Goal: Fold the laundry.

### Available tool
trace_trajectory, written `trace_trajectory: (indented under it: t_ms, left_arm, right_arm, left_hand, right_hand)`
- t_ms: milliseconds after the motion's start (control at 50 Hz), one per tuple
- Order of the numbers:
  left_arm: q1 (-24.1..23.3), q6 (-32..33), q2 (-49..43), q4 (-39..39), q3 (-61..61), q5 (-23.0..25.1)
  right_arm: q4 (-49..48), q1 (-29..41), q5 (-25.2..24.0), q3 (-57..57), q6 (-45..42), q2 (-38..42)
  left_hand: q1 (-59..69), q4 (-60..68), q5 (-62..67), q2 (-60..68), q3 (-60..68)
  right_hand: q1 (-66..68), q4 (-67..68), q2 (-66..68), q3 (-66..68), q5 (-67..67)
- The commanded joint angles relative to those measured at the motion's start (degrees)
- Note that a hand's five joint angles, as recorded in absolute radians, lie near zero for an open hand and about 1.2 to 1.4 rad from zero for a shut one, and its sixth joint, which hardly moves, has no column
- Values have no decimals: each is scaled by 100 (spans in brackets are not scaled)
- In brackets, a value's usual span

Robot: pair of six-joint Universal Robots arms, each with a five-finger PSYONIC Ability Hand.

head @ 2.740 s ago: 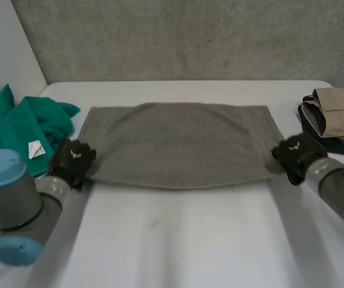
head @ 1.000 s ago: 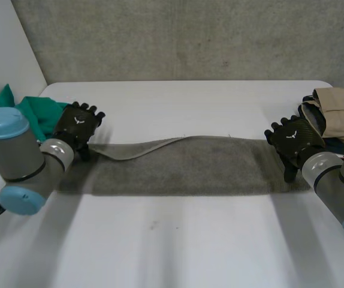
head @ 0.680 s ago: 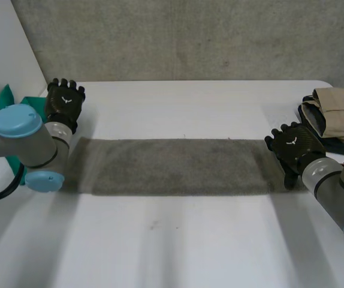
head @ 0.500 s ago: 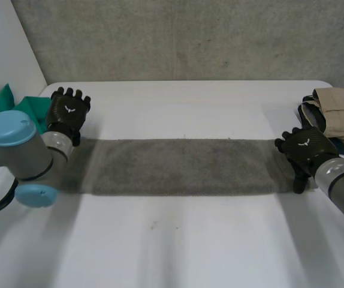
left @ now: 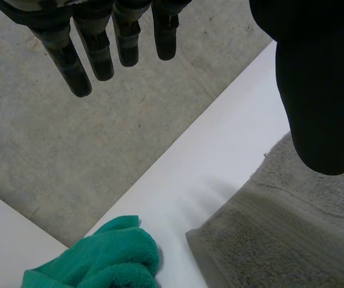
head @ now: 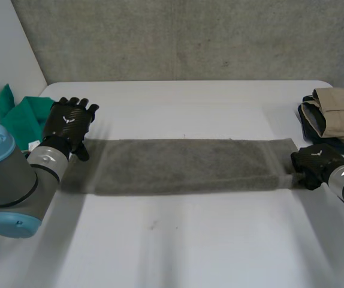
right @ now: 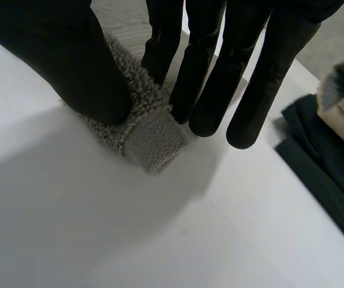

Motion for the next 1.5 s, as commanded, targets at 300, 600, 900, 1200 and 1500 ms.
trace_trajectory:
  t_ms: [300, 600, 900, 1200, 1500]
  left_arm:
    - [46, 12, 649, -184, -363, 4]
    - [195, -269, 1123, -307, -486, 13]
    - [178, -278, 1167, -448, -600, 56]
    - [-823, -322, 755, -404, -266, 188]
    - [-1290, -313, 139, -395, -117, 127]
  right_arm:
    - [-188, -1483, 380, 269, -2298, -1052]
    - [-1838, 2012, -654, -468, -1525, -895]
    - [-2209, 4151, -1588, -1427, -1473, 1259]
    - [-1182, 2808, 530, -611, 1278, -437]
    - [-223, 2086, 73, 137, 1604, -139]
  left_hand:
    - [-84, -156, -262, -154, -200]
    - [-89, -161, -267, -159, -205]
    - [-89, -161, -267, -159, -205]
    - [-34, -106, -212, -104, -150]
    - [-33, -106, -212, -104, -150]
  right_hand:
    - [2446, 1240, 1279, 1250, 1445]
    - [2446, 1240, 1279, 1250, 1445]
    - [-3561, -4767, -4728, -4757, -4562]
    - [-4554, -5760, -5721, -5750, -5555]
    - [-2162, -3368, -3328, -3358, -3163]
